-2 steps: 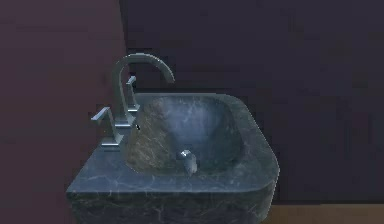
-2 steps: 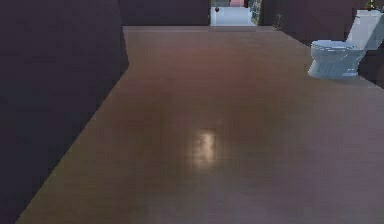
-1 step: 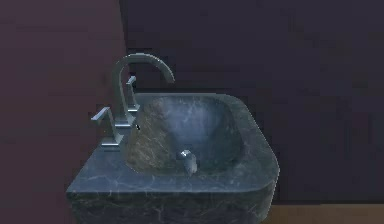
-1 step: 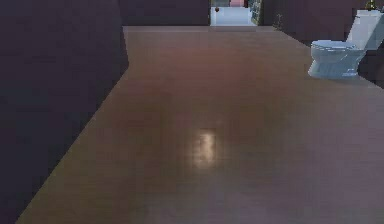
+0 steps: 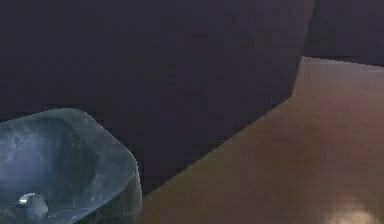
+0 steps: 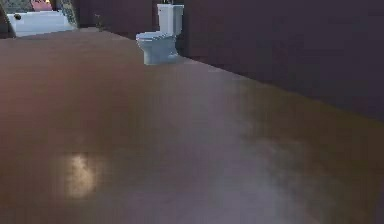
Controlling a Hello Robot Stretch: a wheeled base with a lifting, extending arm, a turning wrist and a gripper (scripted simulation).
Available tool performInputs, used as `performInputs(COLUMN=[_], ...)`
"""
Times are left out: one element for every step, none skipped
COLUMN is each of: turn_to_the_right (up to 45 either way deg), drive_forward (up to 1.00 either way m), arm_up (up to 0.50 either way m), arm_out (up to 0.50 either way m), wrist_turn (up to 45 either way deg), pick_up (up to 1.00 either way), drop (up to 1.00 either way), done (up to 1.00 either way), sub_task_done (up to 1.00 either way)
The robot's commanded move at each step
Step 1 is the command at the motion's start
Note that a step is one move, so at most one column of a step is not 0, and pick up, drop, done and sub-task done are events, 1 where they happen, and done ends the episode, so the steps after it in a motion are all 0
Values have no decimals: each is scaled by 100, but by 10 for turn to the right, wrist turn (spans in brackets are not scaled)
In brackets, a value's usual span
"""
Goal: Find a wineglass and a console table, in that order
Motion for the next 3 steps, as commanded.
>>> performInputs(turn_to_the_right=[450,390,0], drive_forward=[0,0,55], arm_up=[0,0,0], arm_out=[0,0,0], wrist_turn=[0,0,0], pick_up=[0,0,0], drop=[0,0,0], done=[0,0,0], sub_task_done=[0,0,0])
